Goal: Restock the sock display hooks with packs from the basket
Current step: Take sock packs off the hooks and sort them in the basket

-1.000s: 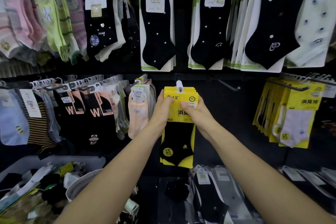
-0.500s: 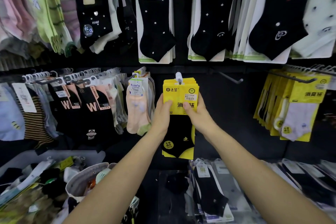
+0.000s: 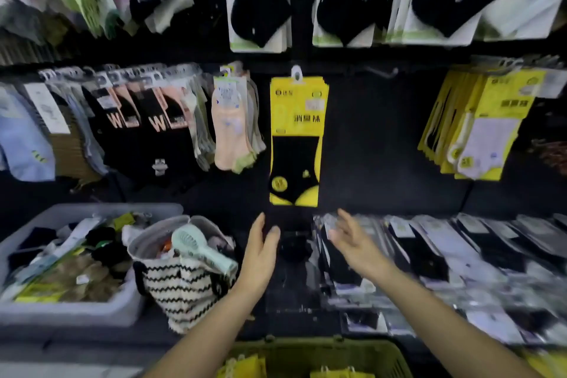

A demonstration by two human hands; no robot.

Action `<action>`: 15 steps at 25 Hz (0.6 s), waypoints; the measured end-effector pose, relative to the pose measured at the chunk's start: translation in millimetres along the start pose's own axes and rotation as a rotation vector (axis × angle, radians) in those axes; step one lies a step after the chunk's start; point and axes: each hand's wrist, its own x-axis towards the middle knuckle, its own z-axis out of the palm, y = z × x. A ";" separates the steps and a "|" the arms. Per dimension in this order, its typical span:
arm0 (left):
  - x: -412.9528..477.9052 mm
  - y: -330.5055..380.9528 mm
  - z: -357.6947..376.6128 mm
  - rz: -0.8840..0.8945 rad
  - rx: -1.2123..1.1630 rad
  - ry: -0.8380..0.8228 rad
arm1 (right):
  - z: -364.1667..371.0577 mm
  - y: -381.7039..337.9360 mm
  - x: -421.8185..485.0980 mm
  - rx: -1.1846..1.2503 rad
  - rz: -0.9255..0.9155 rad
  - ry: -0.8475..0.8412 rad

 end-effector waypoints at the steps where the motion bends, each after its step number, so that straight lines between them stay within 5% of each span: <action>1: -20.1 -30.4 0.8 -0.066 0.049 -0.046 | 5.6 26.4 -17.8 -0.020 0.074 -0.027; 8: -138.2 -183.0 38.2 -0.381 0.280 -0.262 | 41.2 199.2 -111.7 -0.386 0.476 -0.214; 11: -163.4 -214.4 44.3 -0.463 0.396 -0.380 | 45.8 238.0 -140.5 -0.666 0.563 -0.574; 15: -191.0 -219.0 56.8 -0.561 0.431 -0.765 | 44.9 241.2 -157.1 -0.747 0.694 -0.890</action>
